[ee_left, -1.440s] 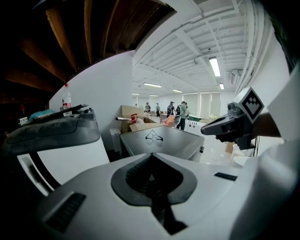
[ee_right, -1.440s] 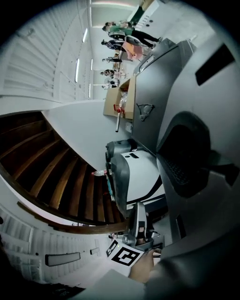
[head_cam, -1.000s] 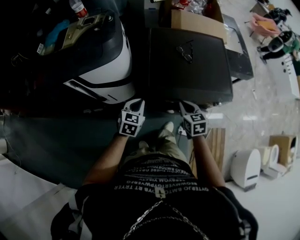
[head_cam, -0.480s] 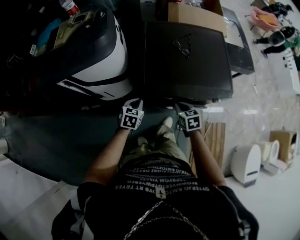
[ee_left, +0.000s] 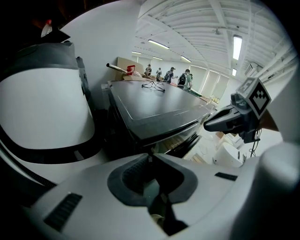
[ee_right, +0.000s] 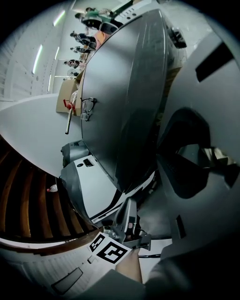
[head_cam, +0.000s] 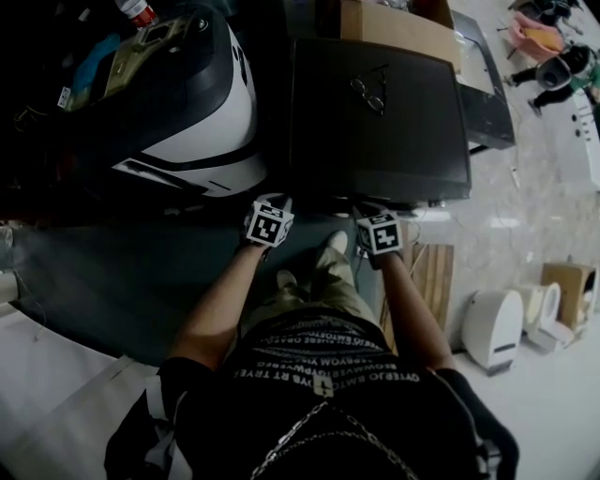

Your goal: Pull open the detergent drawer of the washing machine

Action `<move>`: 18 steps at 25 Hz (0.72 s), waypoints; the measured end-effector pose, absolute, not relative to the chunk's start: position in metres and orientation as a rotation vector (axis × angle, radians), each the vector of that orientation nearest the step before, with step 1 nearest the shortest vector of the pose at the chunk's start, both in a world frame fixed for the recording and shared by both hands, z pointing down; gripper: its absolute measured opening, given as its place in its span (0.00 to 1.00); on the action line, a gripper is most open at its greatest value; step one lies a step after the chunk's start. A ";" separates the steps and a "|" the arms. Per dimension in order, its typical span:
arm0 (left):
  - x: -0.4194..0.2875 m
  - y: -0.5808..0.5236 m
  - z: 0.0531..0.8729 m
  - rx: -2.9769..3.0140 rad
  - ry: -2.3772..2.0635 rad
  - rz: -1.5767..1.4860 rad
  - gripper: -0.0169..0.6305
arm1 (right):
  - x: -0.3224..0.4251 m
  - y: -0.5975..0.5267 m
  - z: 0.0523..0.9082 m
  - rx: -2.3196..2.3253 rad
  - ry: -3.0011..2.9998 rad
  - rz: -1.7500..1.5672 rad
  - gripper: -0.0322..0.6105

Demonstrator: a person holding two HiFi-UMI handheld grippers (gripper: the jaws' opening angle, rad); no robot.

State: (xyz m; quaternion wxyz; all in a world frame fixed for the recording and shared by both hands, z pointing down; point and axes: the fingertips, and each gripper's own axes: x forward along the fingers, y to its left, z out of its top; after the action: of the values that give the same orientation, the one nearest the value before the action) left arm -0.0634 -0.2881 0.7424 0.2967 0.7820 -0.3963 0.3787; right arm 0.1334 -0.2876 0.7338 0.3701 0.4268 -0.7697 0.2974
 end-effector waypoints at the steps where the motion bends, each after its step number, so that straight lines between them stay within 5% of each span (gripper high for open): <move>1: -0.062 -0.291 0.743 2.078 -1.044 1.014 0.06 | 0.134 -0.289 0.736 1.092 -1.968 0.767 0.06; 4: -0.061 -0.302 0.739 2.087 -1.033 1.036 0.14 | 0.133 -0.291 0.744 1.069 -1.940 0.815 0.19; 18: -0.068 -0.311 0.740 2.069 -1.002 1.002 0.21 | 0.125 -0.302 0.756 1.000 -1.958 0.829 0.22</move>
State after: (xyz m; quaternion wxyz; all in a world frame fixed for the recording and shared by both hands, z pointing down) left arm -0.0681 -0.3105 0.7396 0.3116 0.7839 -0.3798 0.3796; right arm 0.1253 -0.3022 0.7562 0.3858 0.3927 -0.7689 0.3254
